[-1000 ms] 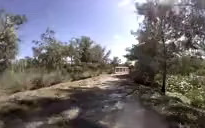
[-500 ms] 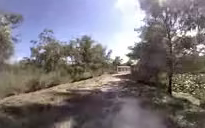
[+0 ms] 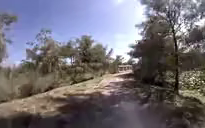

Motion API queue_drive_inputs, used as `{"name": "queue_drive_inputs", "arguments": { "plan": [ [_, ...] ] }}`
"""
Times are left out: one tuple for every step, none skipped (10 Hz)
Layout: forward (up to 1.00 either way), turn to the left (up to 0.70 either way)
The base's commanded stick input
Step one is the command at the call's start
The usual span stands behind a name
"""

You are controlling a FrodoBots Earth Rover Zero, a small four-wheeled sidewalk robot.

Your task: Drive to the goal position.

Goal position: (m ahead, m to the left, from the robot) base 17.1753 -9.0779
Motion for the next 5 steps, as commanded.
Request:
{"name": "queue_drive_inputs", "arguments": {
  "plan": [
    [0.7,0.0],
    [0.7,0.0],
    [0.7,0.0],
    [0.7,0.0],
    [0.7,0.0]
  ]
}}
